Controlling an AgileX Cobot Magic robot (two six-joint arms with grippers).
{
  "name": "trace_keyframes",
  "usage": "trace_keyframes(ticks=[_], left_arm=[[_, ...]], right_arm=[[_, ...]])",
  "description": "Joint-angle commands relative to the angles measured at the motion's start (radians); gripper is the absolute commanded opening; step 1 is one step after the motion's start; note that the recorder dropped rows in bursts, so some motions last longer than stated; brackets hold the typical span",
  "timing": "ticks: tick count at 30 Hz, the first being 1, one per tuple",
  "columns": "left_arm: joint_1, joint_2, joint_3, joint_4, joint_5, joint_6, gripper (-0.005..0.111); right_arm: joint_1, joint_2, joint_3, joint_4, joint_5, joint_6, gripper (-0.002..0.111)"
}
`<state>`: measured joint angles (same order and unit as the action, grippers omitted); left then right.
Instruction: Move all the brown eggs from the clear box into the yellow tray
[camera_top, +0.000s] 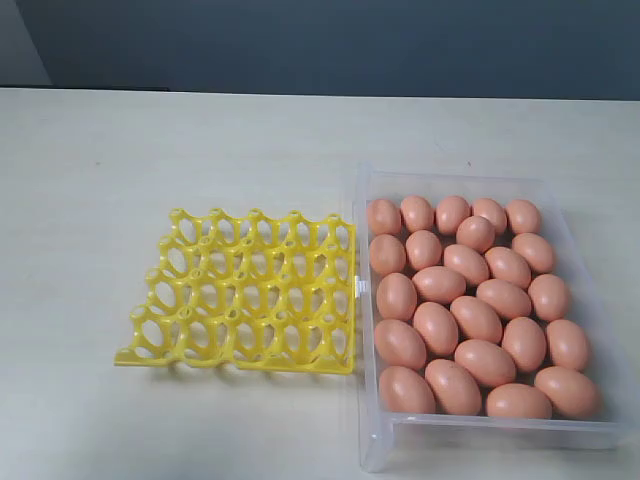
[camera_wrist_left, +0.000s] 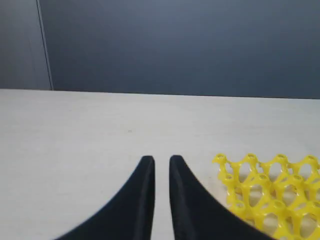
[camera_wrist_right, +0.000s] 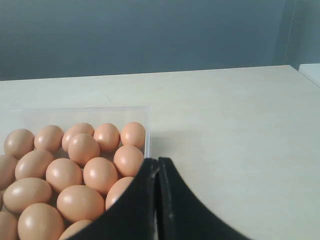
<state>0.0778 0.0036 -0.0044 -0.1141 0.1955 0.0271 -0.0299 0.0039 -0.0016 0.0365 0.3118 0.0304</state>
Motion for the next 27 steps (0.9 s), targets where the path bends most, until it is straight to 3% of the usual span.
trace_keyframes(ticks=[1,3,5,7,12,14,16,18,22,25,27], left_arm=[[0.004,-0.004,0.004,0.104,-0.095,0.003,0.012],[0.004,-0.004,0.004,0.077,-0.160,-0.042,0.012],[0.002,-0.004,0.004,-0.098,-0.202,-0.173,0.012],[0.000,-0.004,0.004,-0.224,-0.221,-0.204,0.012],[0.000,-0.004,0.004,-0.318,-0.291,-0.261,0.012],[-0.001,-0.004,-0.017,-0.281,-0.338,-0.340,0.012],[-0.016,0.019,-0.131,-0.121,-0.290,-0.391,0.009],[-0.042,0.136,-0.274,-0.005,-0.225,-0.437,0.001],[-0.117,0.505,-0.540,0.148,-0.069,-0.423,0.001],[-0.214,0.796,-0.700,0.151,0.020,-0.239,0.001],[-0.280,0.973,-0.784,0.151,-0.006,-0.105,0.006]], right_arm=[[0.000,-0.004,0.002,-0.002,-0.007,-0.005,-0.001],[0.000,-0.004,0.002,-0.002,-0.007,-0.005,-0.001],[0.000,-0.004,0.002,-0.002,-0.007,-0.005,-0.001],[0.000,-0.004,0.002,-0.002,-0.007,-0.005,-0.001],[0.000,-0.004,0.002,0.000,-0.007,-0.005,-0.001],[0.000,-0.004,0.002,0.000,-0.007,-0.005,-0.001],[0.000,-0.004,0.002,0.000,-0.007,-0.005,-0.001],[0.000,-0.004,0.002,0.000,-0.007,-0.005,-0.001],[0.000,-0.004,0.002,0.000,-0.007,-0.005,-0.001],[0.000,-0.004,0.002,0.000,-0.007,-0.005,-0.001],[0.000,-0.004,0.002,0.000,-0.007,-0.005,-0.001]])
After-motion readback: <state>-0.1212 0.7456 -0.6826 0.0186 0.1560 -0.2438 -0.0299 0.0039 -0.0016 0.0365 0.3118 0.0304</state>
